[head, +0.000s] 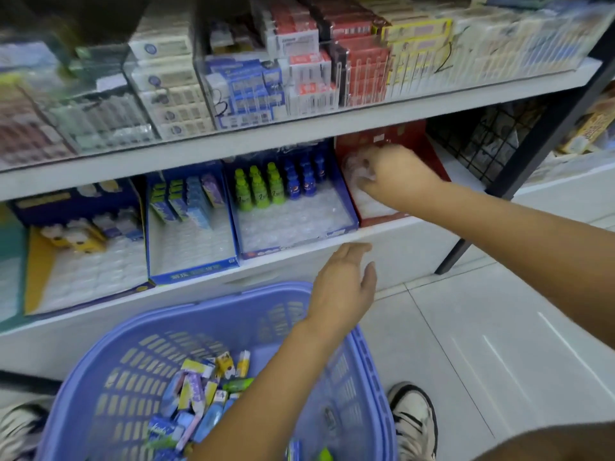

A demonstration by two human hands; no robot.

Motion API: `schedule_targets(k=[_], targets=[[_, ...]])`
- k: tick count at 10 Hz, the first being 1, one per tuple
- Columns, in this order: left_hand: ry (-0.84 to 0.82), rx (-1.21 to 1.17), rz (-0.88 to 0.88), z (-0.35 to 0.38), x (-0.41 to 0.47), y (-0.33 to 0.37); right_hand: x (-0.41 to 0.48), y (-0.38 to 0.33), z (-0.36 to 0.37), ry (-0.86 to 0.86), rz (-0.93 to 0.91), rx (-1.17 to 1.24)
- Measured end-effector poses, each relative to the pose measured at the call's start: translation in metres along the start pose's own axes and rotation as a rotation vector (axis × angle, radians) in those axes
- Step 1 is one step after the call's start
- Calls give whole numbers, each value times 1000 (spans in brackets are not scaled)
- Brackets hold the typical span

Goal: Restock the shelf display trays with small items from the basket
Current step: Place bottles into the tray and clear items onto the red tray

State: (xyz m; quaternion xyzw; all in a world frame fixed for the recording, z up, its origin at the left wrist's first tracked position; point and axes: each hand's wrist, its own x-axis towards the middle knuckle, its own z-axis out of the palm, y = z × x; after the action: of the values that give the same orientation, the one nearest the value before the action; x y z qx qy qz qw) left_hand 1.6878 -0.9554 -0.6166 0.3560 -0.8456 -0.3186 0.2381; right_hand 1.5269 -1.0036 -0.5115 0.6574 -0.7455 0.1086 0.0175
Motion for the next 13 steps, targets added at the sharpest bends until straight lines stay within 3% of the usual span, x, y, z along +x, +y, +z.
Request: schedule_targets(k=[1,2,3,4,5,7,8,9,10,11,12,13], targets=[[-47,-171,-108,-9,-46,-33,-36,-39,-10,-242,-154,145],[-34,-116,-80,-6,-70,-46,-64,-87,18,-633,-369,38],[64,-102,-209,-4,-84,-65,-80,-120,53,-671,-505,-112],[8,-95,-373,0,-105,-109,-91,-137,82,-682,-490,-171],[-159,-35,-456,8,-120,-150,-111,-153,129,-942,-446,-234],[-533,56,-233,27,-124,-193,-160,-158,213,-1368,-224,-261],[-634,127,-142,40,-130,-204,-173,-145,237,-1255,-310,-339],[-607,190,-121,56,-135,-213,-184,-135,270,-1195,-303,-368],[-526,304,-102,66,-132,-216,-179,-144,273,-1263,-373,-414],[-481,378,-69,71,-130,-217,-170,-152,261,-1460,-93,-230],[-472,385,-77,75,-126,-215,-142,-156,234,-1493,-64,-115],[-540,408,-177,75,-124,-216,-110,-146,198,-1469,65,163]])
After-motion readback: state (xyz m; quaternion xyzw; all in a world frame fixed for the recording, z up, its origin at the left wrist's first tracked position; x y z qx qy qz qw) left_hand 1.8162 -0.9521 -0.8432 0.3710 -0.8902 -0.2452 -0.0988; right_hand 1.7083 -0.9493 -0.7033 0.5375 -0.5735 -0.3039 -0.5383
